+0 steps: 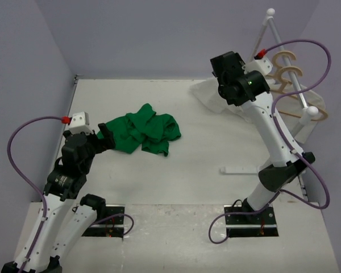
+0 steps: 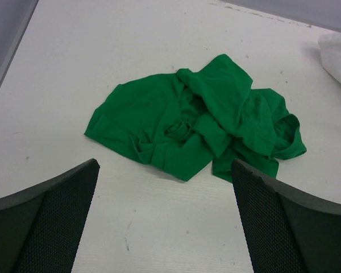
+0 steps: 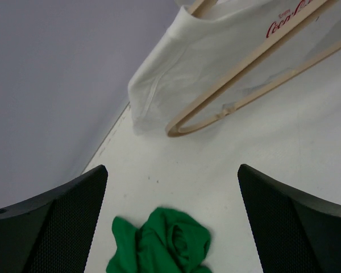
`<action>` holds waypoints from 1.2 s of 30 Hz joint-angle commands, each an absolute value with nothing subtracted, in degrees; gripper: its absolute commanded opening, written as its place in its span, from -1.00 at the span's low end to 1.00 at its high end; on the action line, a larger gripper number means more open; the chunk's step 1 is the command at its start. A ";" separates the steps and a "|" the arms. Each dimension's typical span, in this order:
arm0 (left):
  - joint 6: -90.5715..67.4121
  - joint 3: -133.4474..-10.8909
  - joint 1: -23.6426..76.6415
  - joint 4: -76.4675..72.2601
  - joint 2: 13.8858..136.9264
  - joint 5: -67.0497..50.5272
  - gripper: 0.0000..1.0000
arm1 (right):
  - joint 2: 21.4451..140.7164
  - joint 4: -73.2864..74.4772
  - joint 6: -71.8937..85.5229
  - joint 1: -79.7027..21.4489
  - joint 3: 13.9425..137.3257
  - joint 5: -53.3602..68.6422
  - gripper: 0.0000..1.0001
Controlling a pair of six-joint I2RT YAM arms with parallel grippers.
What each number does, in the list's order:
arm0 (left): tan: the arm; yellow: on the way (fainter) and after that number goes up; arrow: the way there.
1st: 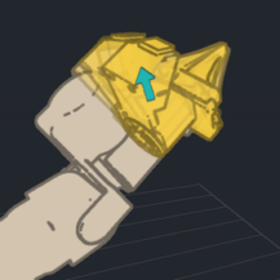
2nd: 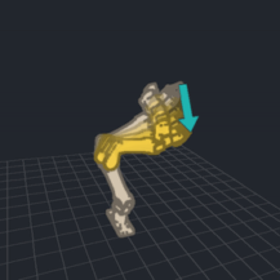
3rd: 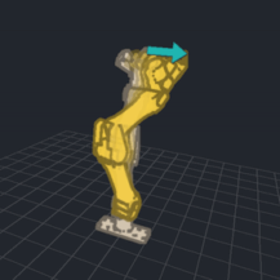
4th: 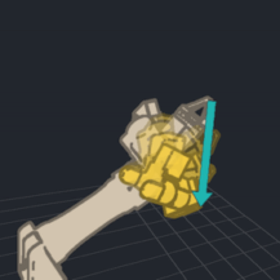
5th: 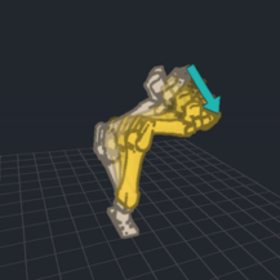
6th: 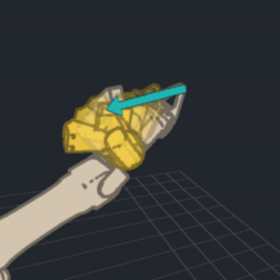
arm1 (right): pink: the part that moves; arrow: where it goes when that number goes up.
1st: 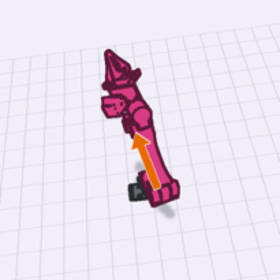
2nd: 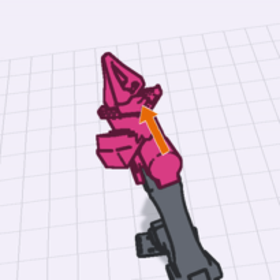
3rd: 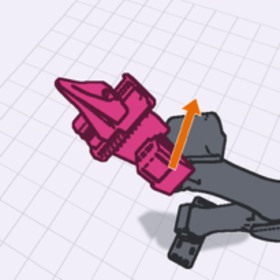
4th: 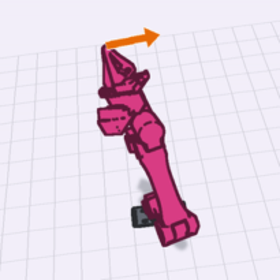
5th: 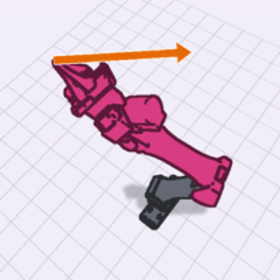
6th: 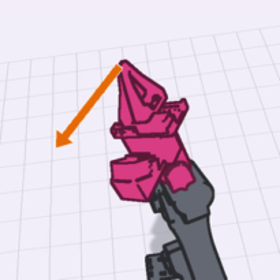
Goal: Place the t-shirt on the hanger
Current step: Pick up the hanger from the clothesline.
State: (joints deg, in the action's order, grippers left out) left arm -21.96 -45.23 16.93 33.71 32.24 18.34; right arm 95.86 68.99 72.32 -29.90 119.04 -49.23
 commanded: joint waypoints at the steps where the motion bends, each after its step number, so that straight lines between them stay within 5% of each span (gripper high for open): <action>1: -21.62 -45.26 17.35 31.20 32.75 17.28 1.00 | 97.75 86.25 85.32 -28.63 123.57 -58.30 0.97; 17: -21.53 -45.13 18.15 31.07 32.17 16.83 1.00 | 103.79 81.48 78.85 -19.96 124.50 -59.66 0.89; 24: -21.53 -45.08 18.19 31.03 31.89 16.69 1.00 | 103.74 83.95 84.19 -19.06 121.45 -60.12 0.45; 36: -21.53 -45.00 18.35 30.94 31.46 16.52 1.00 | 101.62 86.64 92.45 -18.46 114.00 -59.96 0.17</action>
